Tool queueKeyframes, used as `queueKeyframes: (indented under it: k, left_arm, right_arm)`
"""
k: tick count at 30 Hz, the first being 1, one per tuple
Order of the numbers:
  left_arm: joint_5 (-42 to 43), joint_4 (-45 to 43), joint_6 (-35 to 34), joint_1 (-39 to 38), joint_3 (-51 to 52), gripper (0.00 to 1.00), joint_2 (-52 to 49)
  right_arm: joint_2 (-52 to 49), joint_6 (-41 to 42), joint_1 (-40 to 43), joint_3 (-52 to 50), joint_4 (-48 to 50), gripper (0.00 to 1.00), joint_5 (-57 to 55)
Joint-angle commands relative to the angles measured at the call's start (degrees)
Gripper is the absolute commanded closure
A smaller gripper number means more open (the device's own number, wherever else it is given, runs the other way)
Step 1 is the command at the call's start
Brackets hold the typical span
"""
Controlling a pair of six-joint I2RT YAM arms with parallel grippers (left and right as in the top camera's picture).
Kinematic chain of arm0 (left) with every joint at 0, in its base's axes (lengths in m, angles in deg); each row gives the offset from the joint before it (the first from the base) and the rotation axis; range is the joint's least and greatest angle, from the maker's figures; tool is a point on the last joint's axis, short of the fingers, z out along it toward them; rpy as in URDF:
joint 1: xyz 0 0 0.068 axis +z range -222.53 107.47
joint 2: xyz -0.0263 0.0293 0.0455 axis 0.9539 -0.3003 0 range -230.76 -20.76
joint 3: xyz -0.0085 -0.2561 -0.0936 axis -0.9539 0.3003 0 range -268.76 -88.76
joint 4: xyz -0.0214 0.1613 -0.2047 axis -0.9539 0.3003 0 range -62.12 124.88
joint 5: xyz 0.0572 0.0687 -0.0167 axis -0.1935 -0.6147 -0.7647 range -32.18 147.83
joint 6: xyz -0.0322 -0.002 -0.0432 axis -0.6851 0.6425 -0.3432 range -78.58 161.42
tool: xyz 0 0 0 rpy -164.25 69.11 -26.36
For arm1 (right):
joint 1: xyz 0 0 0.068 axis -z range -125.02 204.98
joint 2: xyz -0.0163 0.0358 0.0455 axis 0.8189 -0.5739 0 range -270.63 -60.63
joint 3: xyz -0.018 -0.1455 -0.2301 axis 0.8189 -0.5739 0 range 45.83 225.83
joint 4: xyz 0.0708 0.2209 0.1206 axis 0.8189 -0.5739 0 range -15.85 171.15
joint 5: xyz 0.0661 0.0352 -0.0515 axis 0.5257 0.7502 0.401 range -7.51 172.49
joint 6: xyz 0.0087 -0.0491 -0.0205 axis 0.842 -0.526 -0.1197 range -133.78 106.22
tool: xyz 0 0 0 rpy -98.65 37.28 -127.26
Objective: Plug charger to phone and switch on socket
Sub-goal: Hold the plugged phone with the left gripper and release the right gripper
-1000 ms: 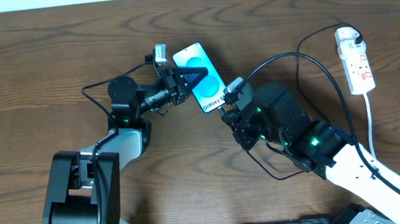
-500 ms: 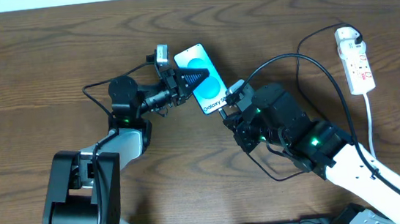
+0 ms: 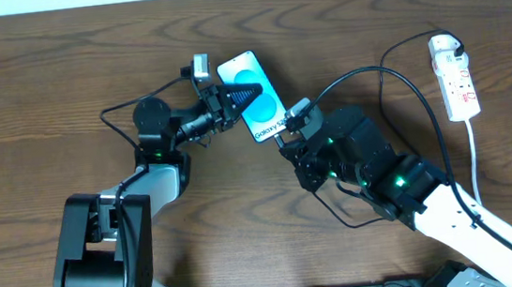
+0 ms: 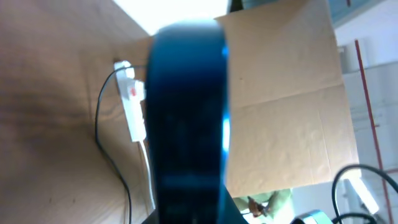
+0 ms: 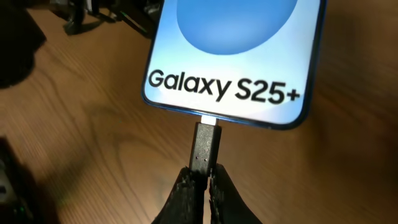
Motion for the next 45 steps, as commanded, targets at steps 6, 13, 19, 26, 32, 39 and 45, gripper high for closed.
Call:
queueKeyframes:
  k: [6, 13, 19, 26, 32, 39, 45]
  left_arm:
    - [8.66, -8.02, 4.48, -4.35, -1.05, 0.93, 0.35]
    - [11.5, -8.04, 6.1, -4.83, -1.03, 0.93, 0.35]
    - [11.5, -8.04, 7.39, -4.83, -0.98, 0.93, 0.35]
    - [11.41, -8.02, 8.24, -4.83, -0.98, 0.93, 0.35]
    - [11.23, -8.02, 8.22, -4.83, -0.98, 0.93, 0.35]
    - [7.17, -7.98, 8.68, -4.76, -0.98, 0.93, 0.35]
    - [3.28, -7.74, 9.07, -4.76, -0.98, 0.92, 0.35]
  right_arm:
    - [0.28, 2.16, -0.17, 1.16, 6.38, 0.99, -0.74]
    - [0.57, 2.36, 1.01, 1.16, 9.14, 0.99, -0.76]
    - [3.34, 4.31, 3.8, 1.16, 8.57, 0.99, -1.29]
    - [5.53, 4.35, 5.62, 1.16, 7.76, 0.99, -0.94]
    - [5.42, 4.31, 5.25, 1.16, 5.42, 0.88, -0.72]
    - [7.1, 2.1, 5.25, 1.16, -3.26, 0.66, -0.72]
    - [10.75, 2.12, 3.72, 1.16, -10.4, 0.62, -0.76]
